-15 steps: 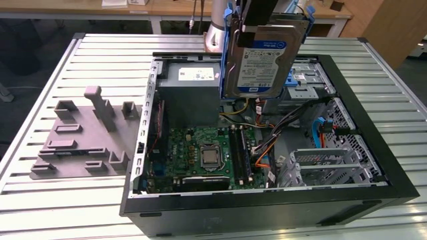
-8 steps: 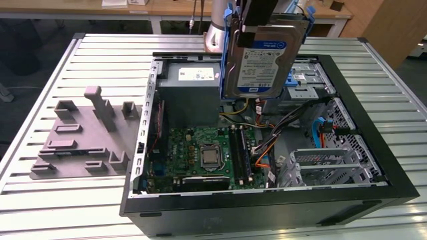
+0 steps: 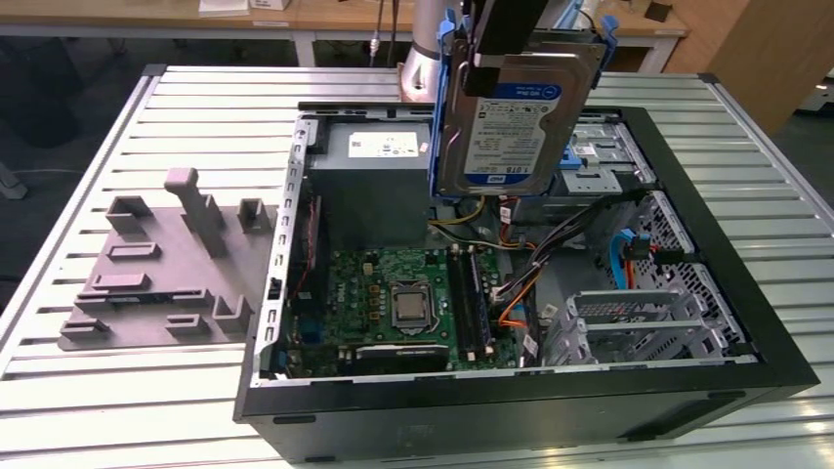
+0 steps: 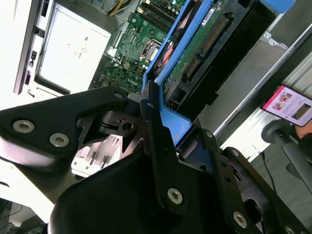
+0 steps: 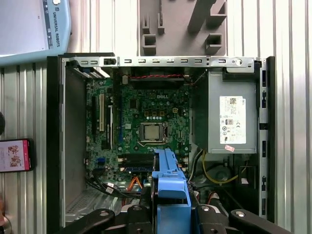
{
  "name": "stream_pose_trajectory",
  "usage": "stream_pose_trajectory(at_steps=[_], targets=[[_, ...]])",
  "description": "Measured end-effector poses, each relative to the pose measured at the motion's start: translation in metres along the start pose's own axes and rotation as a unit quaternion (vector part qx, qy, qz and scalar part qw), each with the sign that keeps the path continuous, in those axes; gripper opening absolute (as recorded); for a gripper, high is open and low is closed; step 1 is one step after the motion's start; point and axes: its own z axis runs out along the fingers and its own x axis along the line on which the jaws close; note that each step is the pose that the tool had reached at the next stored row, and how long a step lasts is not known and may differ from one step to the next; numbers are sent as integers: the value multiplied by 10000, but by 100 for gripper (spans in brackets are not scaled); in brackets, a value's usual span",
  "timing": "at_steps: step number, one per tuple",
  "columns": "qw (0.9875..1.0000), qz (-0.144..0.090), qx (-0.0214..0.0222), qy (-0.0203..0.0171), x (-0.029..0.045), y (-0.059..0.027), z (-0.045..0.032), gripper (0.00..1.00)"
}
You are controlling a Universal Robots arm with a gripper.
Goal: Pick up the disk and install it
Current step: 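Insert the disk into the insertion slot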
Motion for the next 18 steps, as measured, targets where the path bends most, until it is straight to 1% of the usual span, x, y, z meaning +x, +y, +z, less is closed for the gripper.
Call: stream_pose_trajectory(at_steps=[7,15,18], targets=[[10000,-1,0,0,10,-1,0,36],[10000,-1,0,0,53,-2,0,36],[10000,0,0,1,56,-2,0,36]])
